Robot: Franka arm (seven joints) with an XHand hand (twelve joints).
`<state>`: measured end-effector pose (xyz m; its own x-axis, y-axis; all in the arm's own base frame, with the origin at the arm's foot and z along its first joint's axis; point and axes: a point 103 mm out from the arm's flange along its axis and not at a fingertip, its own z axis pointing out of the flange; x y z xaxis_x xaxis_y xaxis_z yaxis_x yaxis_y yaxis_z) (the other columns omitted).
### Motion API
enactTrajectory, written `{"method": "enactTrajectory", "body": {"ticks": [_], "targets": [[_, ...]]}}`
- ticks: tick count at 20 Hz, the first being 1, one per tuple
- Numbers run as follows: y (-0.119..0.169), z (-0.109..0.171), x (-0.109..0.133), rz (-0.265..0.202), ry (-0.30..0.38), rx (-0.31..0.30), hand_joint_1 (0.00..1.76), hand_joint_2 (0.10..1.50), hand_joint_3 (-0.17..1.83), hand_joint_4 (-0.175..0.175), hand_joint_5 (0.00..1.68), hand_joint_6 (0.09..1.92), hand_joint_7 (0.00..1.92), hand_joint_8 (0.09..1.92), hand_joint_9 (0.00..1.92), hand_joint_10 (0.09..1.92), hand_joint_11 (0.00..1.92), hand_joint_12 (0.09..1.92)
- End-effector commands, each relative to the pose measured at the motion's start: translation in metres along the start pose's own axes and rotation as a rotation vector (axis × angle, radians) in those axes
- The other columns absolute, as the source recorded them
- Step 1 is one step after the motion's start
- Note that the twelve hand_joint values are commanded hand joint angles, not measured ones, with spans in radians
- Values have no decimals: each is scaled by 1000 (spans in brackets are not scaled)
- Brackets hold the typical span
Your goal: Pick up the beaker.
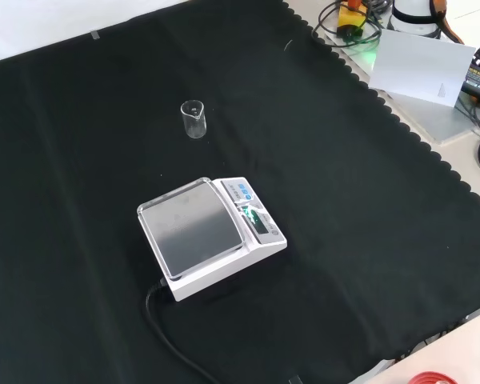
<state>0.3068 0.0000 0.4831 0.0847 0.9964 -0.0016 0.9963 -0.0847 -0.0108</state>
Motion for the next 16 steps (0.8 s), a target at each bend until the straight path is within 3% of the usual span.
{"method": "enactTrajectory", "body": {"ticks": [1,12,16], "targets": [[-27,-28,8,25,-29,-52,704,1015,-175,-23,416,266,271,619,437,730,78,1449],[16,17,11,-12,-8,-33,718,1001,-175,-23,434,257,267,601,438,709,99,1439],[39,44,13,-27,4,16,719,1001,-175,-24,442,257,277,602,444,707,100,1438]]}}
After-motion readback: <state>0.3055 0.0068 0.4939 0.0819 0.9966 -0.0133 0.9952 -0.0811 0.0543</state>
